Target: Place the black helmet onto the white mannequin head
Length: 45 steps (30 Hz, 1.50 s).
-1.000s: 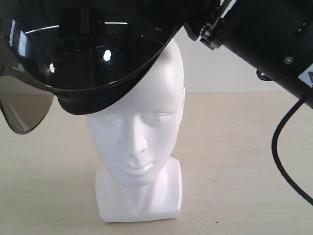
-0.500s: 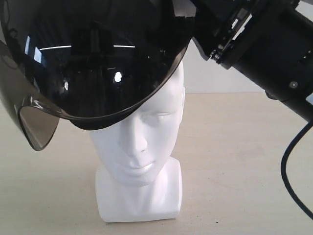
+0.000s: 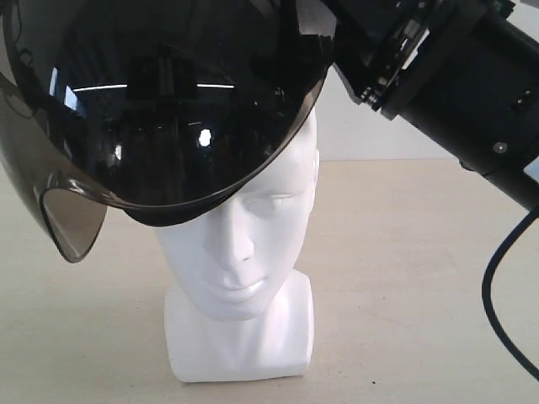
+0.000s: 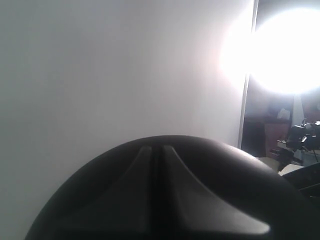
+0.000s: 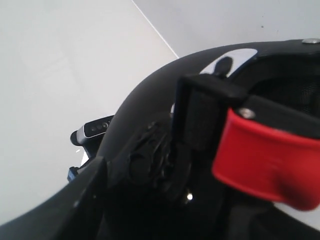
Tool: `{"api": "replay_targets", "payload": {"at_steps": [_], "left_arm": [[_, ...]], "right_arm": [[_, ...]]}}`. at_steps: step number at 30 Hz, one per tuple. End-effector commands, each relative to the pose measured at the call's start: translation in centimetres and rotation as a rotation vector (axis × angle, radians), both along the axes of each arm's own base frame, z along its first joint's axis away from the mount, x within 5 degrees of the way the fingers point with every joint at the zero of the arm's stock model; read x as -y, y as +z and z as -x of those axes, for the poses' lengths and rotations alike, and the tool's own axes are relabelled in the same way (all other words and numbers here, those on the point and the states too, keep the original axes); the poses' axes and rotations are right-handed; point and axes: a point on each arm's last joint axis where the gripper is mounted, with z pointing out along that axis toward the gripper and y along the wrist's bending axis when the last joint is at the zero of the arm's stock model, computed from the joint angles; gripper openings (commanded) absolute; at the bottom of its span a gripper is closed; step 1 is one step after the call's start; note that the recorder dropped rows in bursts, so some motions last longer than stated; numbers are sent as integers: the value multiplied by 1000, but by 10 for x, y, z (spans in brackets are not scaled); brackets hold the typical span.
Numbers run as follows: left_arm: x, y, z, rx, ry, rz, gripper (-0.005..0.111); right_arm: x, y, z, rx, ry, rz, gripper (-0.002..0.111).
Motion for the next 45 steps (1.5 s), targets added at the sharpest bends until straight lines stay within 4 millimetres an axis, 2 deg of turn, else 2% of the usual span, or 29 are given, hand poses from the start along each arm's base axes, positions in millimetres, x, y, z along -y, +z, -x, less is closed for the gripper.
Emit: {"api": "replay_targets", "payload": {"at_steps": [1, 4, 11, 38, 45], "left_arm": [[7, -14, -2, -19, -26, -116, 4], [20, -19, -2, -26, -14, -175, 4], [29, -37, -14, -77, -82, -187, 4], [30, -38, -12, -95, -116, -197, 4], [36, -42, -9, -92, -132, -238, 4]], "right_arm": [[18, 15, -6, 73, -174, -95, 0], [19, 14, -8, 69, -200, -84, 0], [20, 11, -13, 47, -264, -43, 0], [22, 8, -16, 47, -334, -4, 0], [22, 3, -20, -13, -350, 42, 0]]}}
